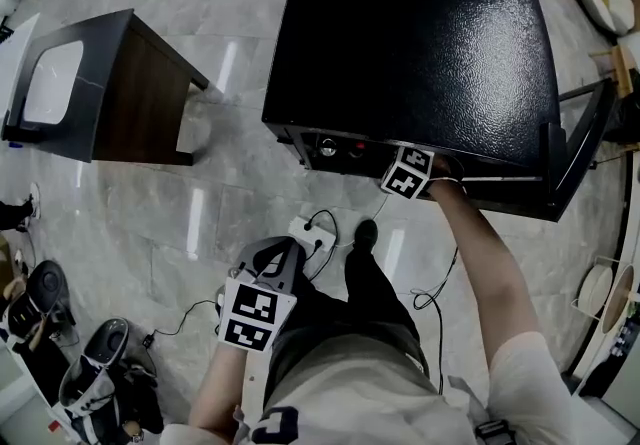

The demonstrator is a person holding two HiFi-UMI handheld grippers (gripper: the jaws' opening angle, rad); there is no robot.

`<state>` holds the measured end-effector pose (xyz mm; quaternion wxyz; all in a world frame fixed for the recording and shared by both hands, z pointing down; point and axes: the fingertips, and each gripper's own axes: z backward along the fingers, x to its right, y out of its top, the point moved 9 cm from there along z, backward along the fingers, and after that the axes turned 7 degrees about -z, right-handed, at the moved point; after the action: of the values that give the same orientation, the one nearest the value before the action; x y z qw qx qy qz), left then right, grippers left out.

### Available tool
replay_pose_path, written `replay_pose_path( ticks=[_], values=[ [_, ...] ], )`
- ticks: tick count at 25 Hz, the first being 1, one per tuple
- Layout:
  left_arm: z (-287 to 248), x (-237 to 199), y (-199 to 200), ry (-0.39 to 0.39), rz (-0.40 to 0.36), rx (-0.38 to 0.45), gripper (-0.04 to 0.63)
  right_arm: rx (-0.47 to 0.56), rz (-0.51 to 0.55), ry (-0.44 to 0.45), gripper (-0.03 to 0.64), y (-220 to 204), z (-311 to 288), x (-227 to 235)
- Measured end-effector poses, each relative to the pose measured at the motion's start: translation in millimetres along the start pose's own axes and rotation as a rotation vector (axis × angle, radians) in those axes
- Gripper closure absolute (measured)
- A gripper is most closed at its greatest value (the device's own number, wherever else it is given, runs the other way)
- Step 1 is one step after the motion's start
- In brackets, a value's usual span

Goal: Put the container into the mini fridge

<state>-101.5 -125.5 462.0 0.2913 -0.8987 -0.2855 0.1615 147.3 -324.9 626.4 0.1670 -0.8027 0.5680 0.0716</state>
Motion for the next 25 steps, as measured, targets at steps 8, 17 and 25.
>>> replay_pose_path(
  ticks=[8,17,25],
  values=[
    [1.5,-6.5,-4.4,0.006,0.022,0.003,0.54,-0.036,-0.02,-0.048,0.584,-0.1,-6.6,14.4],
    [4.8,-12.0,-4.8,0.013,0.024,0.013,0.54,-0.038,-0.111,-0.1,0.452,-2.9,-4.8,22.2],
    [19.0,-21.5,-2.5,0.024,0.038,0.061,0.54,0.123,-0.227,-0.169,0.442,7.1,27.3,24.2]
  ],
)
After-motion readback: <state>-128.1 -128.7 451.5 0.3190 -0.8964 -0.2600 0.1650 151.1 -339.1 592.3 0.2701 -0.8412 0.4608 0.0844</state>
